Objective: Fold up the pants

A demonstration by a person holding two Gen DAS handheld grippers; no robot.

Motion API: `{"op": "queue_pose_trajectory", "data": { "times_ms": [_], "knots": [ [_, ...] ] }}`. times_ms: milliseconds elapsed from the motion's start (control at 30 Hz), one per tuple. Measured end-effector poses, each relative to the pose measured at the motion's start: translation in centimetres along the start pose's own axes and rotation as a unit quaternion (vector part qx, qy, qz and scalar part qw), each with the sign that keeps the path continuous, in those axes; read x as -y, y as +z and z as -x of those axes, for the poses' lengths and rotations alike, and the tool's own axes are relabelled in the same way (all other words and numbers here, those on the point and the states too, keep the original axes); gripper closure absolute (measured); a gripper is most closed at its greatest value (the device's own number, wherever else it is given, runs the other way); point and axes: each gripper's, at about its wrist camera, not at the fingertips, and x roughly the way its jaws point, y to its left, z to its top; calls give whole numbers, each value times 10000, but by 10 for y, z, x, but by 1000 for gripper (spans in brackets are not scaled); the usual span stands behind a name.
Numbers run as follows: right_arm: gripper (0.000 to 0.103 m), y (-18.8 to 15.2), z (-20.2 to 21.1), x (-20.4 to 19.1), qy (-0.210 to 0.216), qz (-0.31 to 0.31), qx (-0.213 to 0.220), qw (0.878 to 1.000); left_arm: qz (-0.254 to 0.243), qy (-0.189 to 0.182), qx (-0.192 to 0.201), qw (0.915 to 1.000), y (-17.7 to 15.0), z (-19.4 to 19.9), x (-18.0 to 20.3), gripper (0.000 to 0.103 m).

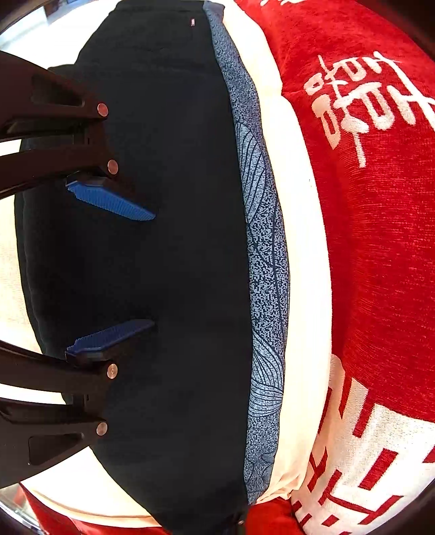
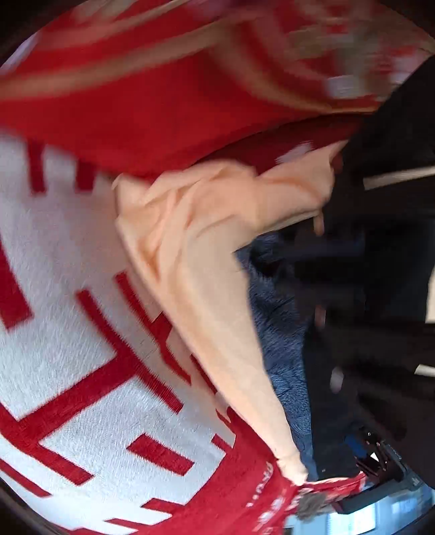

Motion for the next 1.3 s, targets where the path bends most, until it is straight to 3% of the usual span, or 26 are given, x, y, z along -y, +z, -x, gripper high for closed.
{"op": "queue_pose_trajectory", "data": {
  "times_ms": [100,200,233,267,333,400,433,467,500,600,733,833,867,900,933,967,1033,1100,1167,1233,1300],
  "knots": [
    [100,13,7,18,-614,-339,198,9973,-114,50,45,9999,-4,0,0,36],
    [96,11,21,10,-383,-216,280,9986,-82,48,-151,9998,-3,5,-3,35],
    [87,6,26,-4,-378,131,274,9988,-98,58,-143,9998,-2,8,-5,35],
    [66,3,28,-11,-408,335,249,9983,-138,73,-106,9998,-1,10,-7,35],
    [44,1,23,-23,-561,591,182,9965,-188,136,-148,9996,-1,11,-12,35],
    [45,8,9,-18,-587,352,26,9977,-127,122,-209,9996,-2,7,-13,35],
    [61,10,3,-14,-420,172,-50,9990,-77,103,-186,9997,-3,8,-14,35],
    [97,12,-5,-9,-66,12,-176,9998,-65,94,-167,9998,0,4,-19,35],
    [98,14,-13,-8,88,-10,-363,9993,-69,92,-149,9998,0,3,-21,35],
    [98,17,-4,-11,-478,334,-88,9983,-96,78,-76,9999,-12,6,-17,35],
    [85,19,19,7,-951,-157,199,9951,-56,91,-170,9998,-21,9,-13,34],
    [84,-2,48,-7,-509,59,460,9976,-6,65,159,9999,-12,24,-12,34],
    [78,-10,51,-18,-416,257,503,9975,-1,84,158,9998,-10,22,-13,34],
    [72,-19,49,-27,-304,470,439,9975,22,108,85,9999,-10,17,-13,34],
    [59,-28,41,-34,-255,692,272,9969,26,135,-121,9998,-12,5,-13,34],
    [56,-37,28,-33,-460,866,64,9952,-12,149,-129,9998,-16,-2,-13,29],
    [61,-41,8,-29,-1044,730,-214,9916,-197,294,74,9993,-22,1,-15,19],
    [59,-45,26,-18,-815,110,127,9965,-244,171,-88,9995,-29,7,-22,19],
    [59,-51,43,-21,-425,-152,212,9988,-307,283,-143,9990,-39,18,-36,19],
    [59,-66,48,-39,475,-200,11,9987,-292,401,-32,9988,-49,32,-61,19],
    [58,-91,37,-78,1369,-96,-470,9894,-155,516,29,9985,-56,44,-93,19]
  ]
}}
